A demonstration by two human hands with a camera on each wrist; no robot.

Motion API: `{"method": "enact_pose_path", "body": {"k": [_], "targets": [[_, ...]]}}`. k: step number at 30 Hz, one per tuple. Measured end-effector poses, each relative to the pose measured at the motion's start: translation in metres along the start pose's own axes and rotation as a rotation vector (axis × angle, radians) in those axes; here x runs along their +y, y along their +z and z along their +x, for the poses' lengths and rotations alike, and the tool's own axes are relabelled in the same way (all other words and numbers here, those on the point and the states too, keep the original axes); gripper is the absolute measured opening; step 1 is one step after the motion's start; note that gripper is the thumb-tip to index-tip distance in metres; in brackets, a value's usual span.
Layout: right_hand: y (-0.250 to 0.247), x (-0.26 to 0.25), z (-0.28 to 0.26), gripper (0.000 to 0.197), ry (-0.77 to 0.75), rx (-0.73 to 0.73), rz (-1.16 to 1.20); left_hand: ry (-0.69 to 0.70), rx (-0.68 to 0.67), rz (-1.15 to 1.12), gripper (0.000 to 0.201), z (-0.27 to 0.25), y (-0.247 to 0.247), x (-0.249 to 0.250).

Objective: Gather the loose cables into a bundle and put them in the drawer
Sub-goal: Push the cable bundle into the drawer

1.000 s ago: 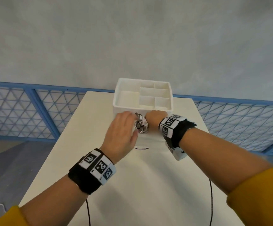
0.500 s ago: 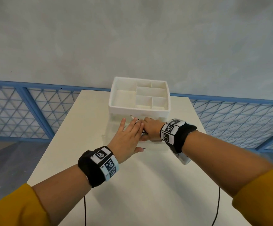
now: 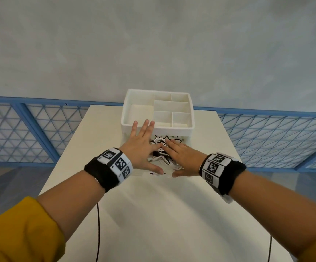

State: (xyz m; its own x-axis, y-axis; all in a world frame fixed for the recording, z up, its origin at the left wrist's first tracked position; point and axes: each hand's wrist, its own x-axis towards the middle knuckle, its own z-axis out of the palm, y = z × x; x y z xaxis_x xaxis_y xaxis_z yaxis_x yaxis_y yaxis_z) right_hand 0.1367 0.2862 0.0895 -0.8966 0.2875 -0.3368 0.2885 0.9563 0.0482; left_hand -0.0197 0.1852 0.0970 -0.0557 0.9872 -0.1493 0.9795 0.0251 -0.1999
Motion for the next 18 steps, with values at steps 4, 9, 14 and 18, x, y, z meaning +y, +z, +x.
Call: {"method": "enact_pose_path", "body": {"k": [4, 9, 14, 18], "targets": [[-0.006, 0.007, 0.0, 0.09, 0.003, -0.073, 0.003, -0.01, 0.047, -0.15, 0.089, 0.006, -0.001, -0.004], [-0.012, 0.008, 0.004, 0.102, 0.053, 0.013, -0.021, -0.005, 0.231, -0.054, 0.074, 0.008, 0.008, -0.004], [0.012, -0.003, 0.005, 0.05, -0.017, 0.477, -0.066, -0.056, 0.259, -0.083, 0.059, 0.013, 0.017, 0.001], [0.029, -0.001, 0.002, 0.044, -0.058, 0.565, 0.024, -0.047, 0.305, -0.076, 0.057, 0.017, 0.02, 0.005]]}}
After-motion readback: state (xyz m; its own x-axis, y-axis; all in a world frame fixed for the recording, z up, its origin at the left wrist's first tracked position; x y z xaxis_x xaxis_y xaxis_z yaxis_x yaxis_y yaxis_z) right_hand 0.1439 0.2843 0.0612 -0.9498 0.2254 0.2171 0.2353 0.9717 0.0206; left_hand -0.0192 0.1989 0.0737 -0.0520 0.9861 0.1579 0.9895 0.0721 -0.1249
